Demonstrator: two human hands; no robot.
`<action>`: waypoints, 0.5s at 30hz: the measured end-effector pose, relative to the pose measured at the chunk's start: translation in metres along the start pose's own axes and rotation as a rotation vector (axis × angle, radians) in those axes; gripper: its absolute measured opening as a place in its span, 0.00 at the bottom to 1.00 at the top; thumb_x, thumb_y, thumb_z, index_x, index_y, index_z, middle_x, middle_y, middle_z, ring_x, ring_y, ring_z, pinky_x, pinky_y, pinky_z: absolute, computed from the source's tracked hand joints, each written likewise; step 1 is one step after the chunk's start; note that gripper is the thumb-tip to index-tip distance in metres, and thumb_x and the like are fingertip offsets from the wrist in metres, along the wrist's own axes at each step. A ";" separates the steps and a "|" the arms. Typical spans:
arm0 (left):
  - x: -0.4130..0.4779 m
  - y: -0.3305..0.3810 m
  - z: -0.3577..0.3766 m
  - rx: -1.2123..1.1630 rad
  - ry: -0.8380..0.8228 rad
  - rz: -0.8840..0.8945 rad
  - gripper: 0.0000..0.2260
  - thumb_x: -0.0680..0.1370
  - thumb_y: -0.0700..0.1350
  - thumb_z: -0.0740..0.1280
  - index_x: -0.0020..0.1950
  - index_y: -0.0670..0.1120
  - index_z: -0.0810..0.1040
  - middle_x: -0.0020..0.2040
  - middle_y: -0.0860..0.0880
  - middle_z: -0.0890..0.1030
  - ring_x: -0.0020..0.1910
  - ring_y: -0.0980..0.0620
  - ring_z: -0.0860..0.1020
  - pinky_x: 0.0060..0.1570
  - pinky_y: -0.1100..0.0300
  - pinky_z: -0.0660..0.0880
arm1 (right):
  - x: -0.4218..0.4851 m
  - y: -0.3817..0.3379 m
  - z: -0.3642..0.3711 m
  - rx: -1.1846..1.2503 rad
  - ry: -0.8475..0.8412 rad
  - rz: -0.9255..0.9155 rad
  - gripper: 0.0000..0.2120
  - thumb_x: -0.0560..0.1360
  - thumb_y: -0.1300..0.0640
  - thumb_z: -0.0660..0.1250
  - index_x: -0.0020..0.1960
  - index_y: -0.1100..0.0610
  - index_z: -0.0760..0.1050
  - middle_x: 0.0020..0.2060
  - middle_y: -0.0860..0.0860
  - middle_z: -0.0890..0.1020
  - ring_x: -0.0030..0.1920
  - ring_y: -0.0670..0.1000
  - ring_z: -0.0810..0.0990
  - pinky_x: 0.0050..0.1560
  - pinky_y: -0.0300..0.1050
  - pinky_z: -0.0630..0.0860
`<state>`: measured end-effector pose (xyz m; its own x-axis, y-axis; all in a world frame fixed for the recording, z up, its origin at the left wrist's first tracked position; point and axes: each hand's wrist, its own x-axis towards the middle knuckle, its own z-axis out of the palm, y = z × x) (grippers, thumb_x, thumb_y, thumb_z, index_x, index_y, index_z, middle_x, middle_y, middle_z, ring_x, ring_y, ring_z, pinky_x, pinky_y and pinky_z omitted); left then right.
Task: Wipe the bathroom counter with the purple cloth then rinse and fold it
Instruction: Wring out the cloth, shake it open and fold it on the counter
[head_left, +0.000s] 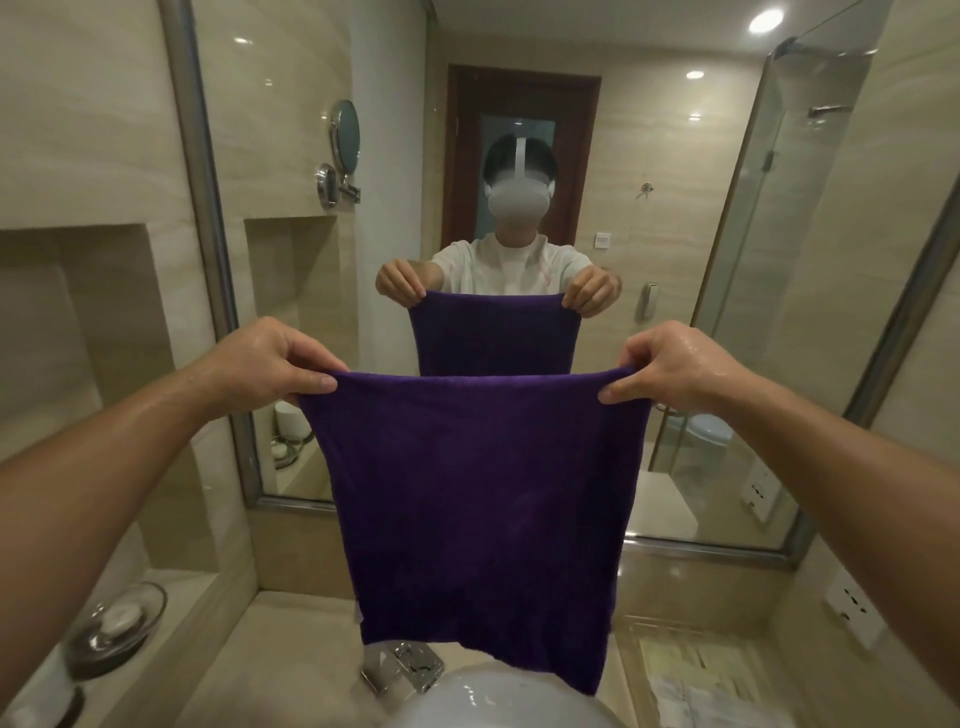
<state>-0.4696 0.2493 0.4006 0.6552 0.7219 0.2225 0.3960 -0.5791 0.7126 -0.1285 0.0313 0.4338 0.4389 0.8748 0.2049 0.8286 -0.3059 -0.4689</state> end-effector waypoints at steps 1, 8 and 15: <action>-0.002 -0.004 -0.003 -0.004 0.008 -0.005 0.12 0.75 0.35 0.72 0.43 0.51 0.88 0.41 0.47 0.87 0.43 0.48 0.85 0.47 0.50 0.81 | 0.000 -0.003 0.002 0.028 -0.039 0.008 0.08 0.69 0.54 0.79 0.38 0.54 0.81 0.33 0.49 0.84 0.36 0.48 0.82 0.34 0.39 0.75; -0.015 -0.028 -0.010 -0.106 0.185 -0.176 0.07 0.76 0.37 0.72 0.44 0.49 0.86 0.39 0.49 0.86 0.41 0.50 0.83 0.33 0.61 0.76 | -0.007 -0.018 0.021 0.332 -0.287 0.135 0.05 0.74 0.63 0.74 0.50 0.60 0.84 0.43 0.57 0.87 0.45 0.55 0.86 0.41 0.43 0.82; 0.001 -0.054 0.082 -0.429 0.274 -0.625 0.05 0.70 0.29 0.73 0.39 0.35 0.78 0.41 0.36 0.81 0.37 0.43 0.80 0.45 0.42 0.82 | 0.011 -0.033 0.109 0.308 -0.143 0.517 0.07 0.71 0.67 0.74 0.47 0.68 0.79 0.37 0.62 0.83 0.33 0.58 0.84 0.35 0.53 0.84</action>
<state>-0.4373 0.2507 0.3073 0.1907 0.9638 -0.1863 0.3189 0.1187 0.9403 -0.1890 0.0924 0.3582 0.6885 0.6902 -0.2226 0.3728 -0.6001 -0.7078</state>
